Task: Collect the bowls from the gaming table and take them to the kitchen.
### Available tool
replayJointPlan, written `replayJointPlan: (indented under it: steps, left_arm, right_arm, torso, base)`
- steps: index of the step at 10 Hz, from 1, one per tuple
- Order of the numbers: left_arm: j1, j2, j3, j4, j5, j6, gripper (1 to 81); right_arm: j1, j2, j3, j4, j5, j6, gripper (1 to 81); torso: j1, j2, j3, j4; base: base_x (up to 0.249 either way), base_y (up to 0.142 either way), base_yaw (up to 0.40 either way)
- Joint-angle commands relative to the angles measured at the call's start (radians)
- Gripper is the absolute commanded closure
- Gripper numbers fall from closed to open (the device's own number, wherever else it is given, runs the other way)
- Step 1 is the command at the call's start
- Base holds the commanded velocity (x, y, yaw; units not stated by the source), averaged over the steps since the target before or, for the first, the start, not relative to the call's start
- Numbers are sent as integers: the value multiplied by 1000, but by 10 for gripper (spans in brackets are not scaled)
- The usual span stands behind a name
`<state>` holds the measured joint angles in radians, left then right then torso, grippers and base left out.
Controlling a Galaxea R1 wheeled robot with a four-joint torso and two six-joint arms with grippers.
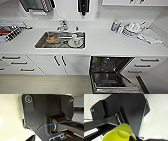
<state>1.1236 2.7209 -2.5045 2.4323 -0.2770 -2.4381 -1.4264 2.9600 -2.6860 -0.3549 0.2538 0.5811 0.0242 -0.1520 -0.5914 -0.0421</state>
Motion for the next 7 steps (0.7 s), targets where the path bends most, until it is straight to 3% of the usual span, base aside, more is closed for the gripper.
replayJointPlan:
  steps: [1, 3, 4, 5, 7]
  left_arm:
    - [58, 76, -168, -12, 139, 4, 10]
    - [101, 108, -206, -4, 159, 5, 10]
    - [115, 111, -208, 1, 159, 5, 10]
    - [121, 113, -208, 1, 159, 5, 10]
    - [127, 116, -208, 2, 159, 5, 10]
  right_arm:
    - [11, -34, 2, 2, -57, 13, 811]
    - [46, -86, 50, 2, -61, 62, 811]
    - [71, -151, 157, 2, -62, 83, 811]
    - [98, -269, 359, 2, -62, 108, 811]
    - [152, -446, 634, 2, -61, 129, 811]
  torso:
    - [0, 0, 0, 0]
    - [0, 0, 0, 0]
    - [0, 0, 0, 0]
    - [0, 0, 0, 0]
    - [0, 0, 0, 0]
  base:
    - [0, 0, 0]
    - [0, 0, 0]
    - [0, 0, 0]
    - [0, 0, 0]
    - [0, 0, 0]
